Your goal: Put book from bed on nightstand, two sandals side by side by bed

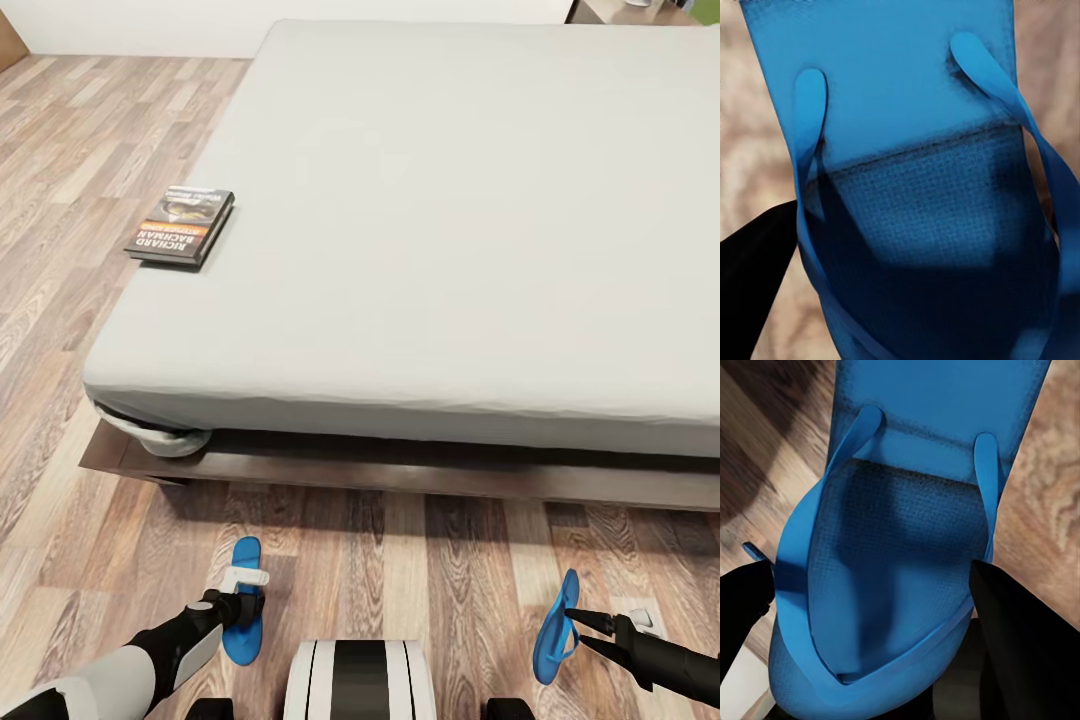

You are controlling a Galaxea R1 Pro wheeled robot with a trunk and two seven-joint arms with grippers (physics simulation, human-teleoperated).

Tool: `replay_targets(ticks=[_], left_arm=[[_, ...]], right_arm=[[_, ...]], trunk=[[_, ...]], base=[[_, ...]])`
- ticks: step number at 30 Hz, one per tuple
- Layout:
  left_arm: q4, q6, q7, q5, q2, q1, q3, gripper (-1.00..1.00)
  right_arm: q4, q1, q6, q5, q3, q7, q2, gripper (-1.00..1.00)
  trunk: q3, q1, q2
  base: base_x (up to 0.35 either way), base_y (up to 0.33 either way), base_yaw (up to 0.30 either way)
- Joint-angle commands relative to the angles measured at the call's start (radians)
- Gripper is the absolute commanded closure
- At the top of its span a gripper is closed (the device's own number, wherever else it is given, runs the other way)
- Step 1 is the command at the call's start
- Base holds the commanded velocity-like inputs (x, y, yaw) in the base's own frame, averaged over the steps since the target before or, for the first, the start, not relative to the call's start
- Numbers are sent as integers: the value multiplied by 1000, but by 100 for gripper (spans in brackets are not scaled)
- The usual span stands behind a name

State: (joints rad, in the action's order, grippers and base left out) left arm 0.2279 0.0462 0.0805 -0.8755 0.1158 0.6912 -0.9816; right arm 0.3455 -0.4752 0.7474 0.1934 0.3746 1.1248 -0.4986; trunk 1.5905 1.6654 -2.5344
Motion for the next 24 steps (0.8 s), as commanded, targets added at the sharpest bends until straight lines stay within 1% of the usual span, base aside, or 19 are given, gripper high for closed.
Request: replay_targets(ticks=[1,3,6,9,21,24], left_arm=[[5,36,5,-24,2,-1,-22,100],[5,34,5,-24,2,-1,-23,100],[5,-6,6,-24,2,-1,-24,100],[5,-31,8,-25,2,-1,-24,100],[5,-34,8,-24,1,-1,-25,100],[5,-33,8,-24,1,-1,-24,100]], right_arm=[[0,0,6,1,2,1,0,100],[0,0,6,1,2,1,0,100],[0,0,6,1,2,2,0,100],[0,0,6,1,2,2,0,100],[0,0,6,1,3,2,0,100],[0,0,6,1,3,2,0,100]], trunk=[[1,1,0],[1,1,0],[1,1,0],[1,1,0],[1,1,0],[-11,-1,1]], base=[[0,0,0],[0,0,0],[0,0,0],[0,0,0],[0,0,0],[0,0,0]])
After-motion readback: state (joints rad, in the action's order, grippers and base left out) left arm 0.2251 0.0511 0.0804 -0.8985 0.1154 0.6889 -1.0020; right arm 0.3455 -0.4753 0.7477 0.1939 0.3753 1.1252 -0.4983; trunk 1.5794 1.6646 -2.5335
